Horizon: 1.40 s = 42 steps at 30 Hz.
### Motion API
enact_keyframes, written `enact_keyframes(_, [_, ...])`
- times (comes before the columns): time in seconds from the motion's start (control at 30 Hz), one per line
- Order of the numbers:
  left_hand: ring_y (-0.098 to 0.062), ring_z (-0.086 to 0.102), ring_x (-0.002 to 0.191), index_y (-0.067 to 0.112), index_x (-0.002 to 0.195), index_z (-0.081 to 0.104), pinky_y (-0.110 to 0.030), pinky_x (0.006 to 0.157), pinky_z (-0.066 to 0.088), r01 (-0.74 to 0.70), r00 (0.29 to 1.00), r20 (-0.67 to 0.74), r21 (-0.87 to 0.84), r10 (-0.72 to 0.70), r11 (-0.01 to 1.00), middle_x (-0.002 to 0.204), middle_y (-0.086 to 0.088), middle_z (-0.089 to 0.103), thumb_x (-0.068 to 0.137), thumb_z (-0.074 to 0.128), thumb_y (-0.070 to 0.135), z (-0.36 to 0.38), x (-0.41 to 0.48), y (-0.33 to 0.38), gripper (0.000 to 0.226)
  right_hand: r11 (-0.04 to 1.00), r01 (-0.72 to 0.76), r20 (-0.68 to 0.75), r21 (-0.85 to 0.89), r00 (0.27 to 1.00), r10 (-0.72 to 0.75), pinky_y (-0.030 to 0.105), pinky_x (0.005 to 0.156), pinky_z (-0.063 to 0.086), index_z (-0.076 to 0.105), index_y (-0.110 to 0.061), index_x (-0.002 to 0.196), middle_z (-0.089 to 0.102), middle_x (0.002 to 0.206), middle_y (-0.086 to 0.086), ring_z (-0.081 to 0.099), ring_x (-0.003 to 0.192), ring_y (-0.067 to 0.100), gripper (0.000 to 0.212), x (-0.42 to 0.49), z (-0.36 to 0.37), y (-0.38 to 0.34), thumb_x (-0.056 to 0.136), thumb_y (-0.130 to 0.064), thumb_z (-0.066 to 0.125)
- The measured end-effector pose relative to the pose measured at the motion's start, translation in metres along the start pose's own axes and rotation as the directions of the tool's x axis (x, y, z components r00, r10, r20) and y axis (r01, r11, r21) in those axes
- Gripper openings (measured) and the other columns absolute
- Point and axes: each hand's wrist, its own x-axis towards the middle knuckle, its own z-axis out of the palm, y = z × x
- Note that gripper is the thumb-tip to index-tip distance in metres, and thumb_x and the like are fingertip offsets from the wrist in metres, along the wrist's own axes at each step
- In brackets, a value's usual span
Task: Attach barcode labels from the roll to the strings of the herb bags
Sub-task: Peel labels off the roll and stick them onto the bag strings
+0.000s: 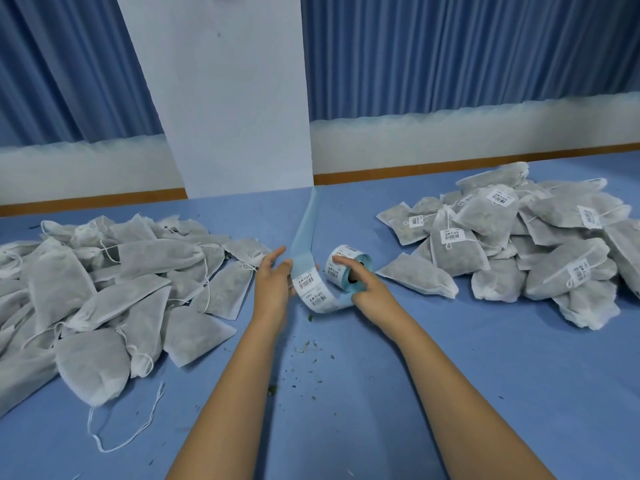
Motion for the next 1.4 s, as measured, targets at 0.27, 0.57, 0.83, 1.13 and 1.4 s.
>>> enact_keyframes(0.27, [-0.014, 0.067, 0.065, 0.036, 0.108, 0.065, -0.025, 0.057, 0.052, -0.205, 0.969, 0.169, 0.152, 0.179, 0.967, 0.081, 0.004, 0.074, 0.098, 0.049, 0.006, -0.025, -0.007, 0.004, 0.035, 0.874, 0.110, -0.158, 0.473, 0.987, -0.039, 0.016, 0.068, 0.050, 0.058, -0.014, 0.107, 0.067, 0.101, 0.002, 0.064, 0.080, 0.005, 0.022, -0.001, -0.007, -0.004, 0.093, 0.001, 0.052])
enact_keyframes(0.57, [-0.008, 0.034, 0.034, 0.035, 0.109, 0.067, -0.015, 0.035, 0.027, -0.429, 0.858, 0.348, 0.084, 0.377, 0.899, 0.046, 0.006, 0.045, 0.100, 0.049, 0.010, -0.006, -0.023, 0.058, 0.032, 0.893, 0.113, -0.029, 0.436, 0.993, -0.112, 0.024, 0.072, 0.053, 0.057, -0.015, 0.108, 0.070, 0.108, 0.013, 0.068, 0.089, 0.018, 0.026, -0.007, 0.002, -0.009, 0.090, 0.003, 0.058])
enact_keyframes(0.83, [-0.012, 0.036, 0.031, 0.026, 0.116, 0.065, -0.016, 0.032, 0.029, -0.435, 0.789, 0.482, 0.000, 0.381, 0.901, 0.049, -0.011, 0.043, 0.099, 0.049, 0.010, 0.005, -0.048, 0.070, 0.029, 0.871, 0.160, -0.130, 0.463, 0.985, -0.112, 0.023, 0.069, 0.053, 0.063, -0.022, 0.106, 0.074, 0.097, 0.009, 0.070, 0.091, 0.021, 0.024, -0.011, 0.018, -0.015, 0.091, -0.004, 0.059])
enact_keyframes(1.13, [-0.006, 0.051, 0.037, 0.009, 0.110, 0.065, -0.013, 0.041, 0.042, -0.225, 0.954, 0.165, -0.154, 0.250, 0.962, 0.058, 0.008, 0.062, 0.102, 0.043, 0.006, 0.017, -0.005, 0.069, 0.023, 0.905, 0.110, 0.000, 0.411, 0.993, -0.121, 0.015, 0.067, 0.050, 0.062, -0.016, 0.110, 0.072, 0.099, 0.001, 0.069, 0.087, 0.007, 0.022, -0.018, 0.021, -0.015, 0.098, -0.006, 0.047])
enact_keyframes(1.4, [-0.022, 0.064, 0.093, 0.027, 0.155, 0.008, -0.031, 0.073, 0.054, 0.078, 0.984, 0.154, 0.063, -0.087, 0.995, 0.141, -0.017, 0.042, 0.102, 0.046, 0.036, 0.014, 0.043, 0.013, 0.066, 0.897, 0.031, 0.072, 0.441, 0.995, -0.070, 0.021, 0.076, 0.052, 0.048, -0.020, 0.127, 0.070, 0.109, 0.007, 0.069, 0.094, 0.013, 0.041, -0.017, 0.015, -0.013, 0.091, -0.004, 0.060])
